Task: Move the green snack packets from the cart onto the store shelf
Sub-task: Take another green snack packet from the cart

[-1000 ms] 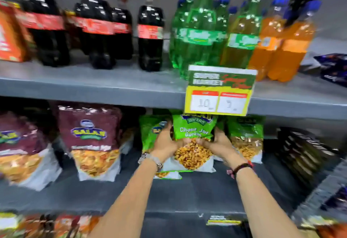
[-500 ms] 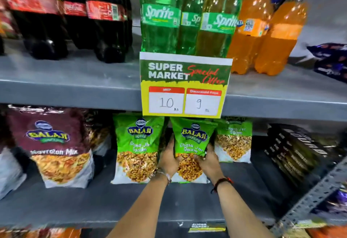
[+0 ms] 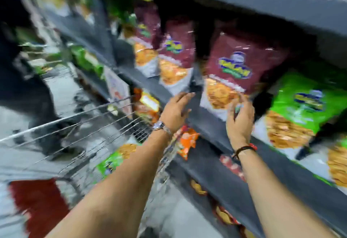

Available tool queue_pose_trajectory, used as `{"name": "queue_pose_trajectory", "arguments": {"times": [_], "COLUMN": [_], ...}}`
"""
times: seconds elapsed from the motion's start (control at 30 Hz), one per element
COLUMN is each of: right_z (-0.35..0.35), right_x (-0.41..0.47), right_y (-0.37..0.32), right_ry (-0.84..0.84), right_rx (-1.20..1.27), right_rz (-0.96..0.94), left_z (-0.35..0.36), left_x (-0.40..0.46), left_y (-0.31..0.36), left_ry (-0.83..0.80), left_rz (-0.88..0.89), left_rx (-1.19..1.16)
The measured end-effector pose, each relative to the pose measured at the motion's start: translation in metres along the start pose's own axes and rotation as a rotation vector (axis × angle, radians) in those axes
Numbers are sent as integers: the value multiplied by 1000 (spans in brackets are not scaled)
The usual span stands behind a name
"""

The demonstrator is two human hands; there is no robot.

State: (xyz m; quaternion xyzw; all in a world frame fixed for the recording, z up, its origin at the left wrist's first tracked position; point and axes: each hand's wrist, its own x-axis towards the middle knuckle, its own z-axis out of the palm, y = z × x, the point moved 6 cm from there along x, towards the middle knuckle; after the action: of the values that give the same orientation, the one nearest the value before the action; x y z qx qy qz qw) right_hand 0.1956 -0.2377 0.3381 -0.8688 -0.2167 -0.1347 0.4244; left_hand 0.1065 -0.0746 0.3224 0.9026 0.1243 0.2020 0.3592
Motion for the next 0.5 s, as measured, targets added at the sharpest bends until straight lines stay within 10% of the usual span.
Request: {"name": "queue_pose_trajectory", "arguments": {"times": [0.3, 0.5], "right_z": [188, 347], "right_x": [-67, -142], "right_y": [-11, 32], "right_ry": [-636, -1246], "right_rx": [-15, -488], "right_rz": [67, -133], "left_z": [-21, 55], "left_x": [-101, -187], "left_y": [-203, -308], "left_ry": [-105, -18], "left_rz": [-653, -1224], "left_rx": [154, -342]}}
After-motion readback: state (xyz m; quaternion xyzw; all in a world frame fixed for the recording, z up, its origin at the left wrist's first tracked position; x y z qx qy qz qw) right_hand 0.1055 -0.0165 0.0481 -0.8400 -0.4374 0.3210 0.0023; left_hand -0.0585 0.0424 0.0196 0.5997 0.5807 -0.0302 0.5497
